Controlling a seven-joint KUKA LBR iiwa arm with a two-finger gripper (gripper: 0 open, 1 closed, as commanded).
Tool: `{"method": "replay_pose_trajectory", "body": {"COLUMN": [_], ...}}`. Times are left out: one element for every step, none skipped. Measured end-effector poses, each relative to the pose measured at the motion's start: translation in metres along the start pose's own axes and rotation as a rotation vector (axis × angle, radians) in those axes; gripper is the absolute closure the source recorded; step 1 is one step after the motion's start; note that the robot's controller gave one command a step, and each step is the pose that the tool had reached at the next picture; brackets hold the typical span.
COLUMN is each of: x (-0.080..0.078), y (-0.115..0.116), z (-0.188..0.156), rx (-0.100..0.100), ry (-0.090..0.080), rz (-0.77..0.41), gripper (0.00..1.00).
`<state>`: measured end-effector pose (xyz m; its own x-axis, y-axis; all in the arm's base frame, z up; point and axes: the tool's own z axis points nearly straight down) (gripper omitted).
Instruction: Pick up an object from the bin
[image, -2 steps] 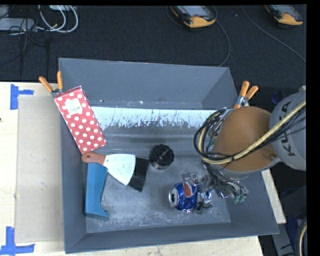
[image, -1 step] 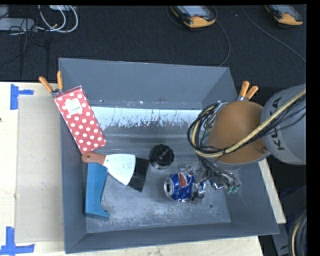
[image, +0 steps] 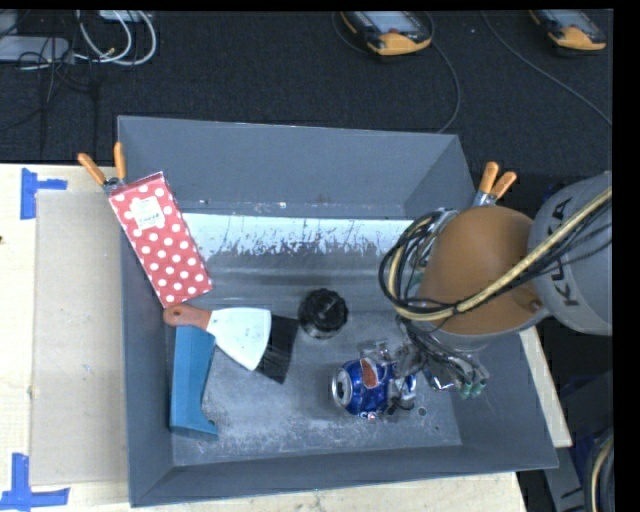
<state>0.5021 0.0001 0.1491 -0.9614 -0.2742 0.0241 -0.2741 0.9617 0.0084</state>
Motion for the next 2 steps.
{"method": "replay_pose_trajectory", "body": {"x": [-0.024, -0.014], "y": [-0.003, -0.007], "z": [0.012, 0.008], "rx": [0.011, -0.001], "ry": [-0.039, 0.000], "rz": [0.008, 0.001], "gripper": [1.00, 1.00]}}
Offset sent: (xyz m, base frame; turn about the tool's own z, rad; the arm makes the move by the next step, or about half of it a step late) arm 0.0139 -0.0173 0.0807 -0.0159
